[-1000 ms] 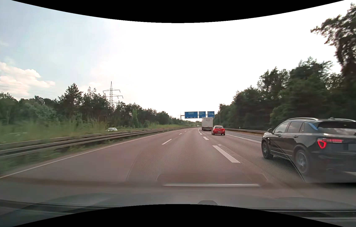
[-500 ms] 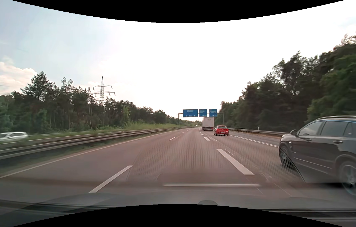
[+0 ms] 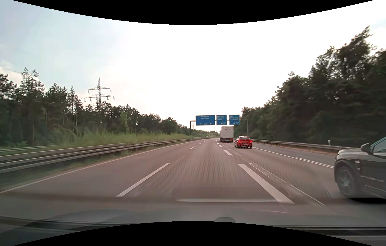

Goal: Follow the waypoints while adhering to traffic rules and regulations

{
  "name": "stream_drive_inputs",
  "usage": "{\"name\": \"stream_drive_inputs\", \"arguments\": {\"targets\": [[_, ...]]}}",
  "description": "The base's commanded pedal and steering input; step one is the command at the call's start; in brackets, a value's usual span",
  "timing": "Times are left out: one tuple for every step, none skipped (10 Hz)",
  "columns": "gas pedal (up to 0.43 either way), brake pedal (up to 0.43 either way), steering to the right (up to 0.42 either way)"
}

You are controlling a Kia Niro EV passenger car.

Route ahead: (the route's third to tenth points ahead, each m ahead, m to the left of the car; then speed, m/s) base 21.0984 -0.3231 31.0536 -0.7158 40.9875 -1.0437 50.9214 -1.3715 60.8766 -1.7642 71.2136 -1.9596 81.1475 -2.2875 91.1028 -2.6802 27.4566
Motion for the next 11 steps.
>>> {"name": "stream_drive_inputs", "arguments": {"targets": [[0.228,0.0,0.0],[0.228,0.0,0.0],[0.228,0.0,0.001],[0.228,0.0,0.001],[0.228,0.0,0.001],[0.228,0.0,0.001],[0.228,0.0,0.0],[0.228,0.0,0.001],[0.228,0.0,0.001],[0.228,0.0,0.001],[0.228,0.0,0.001]]}}
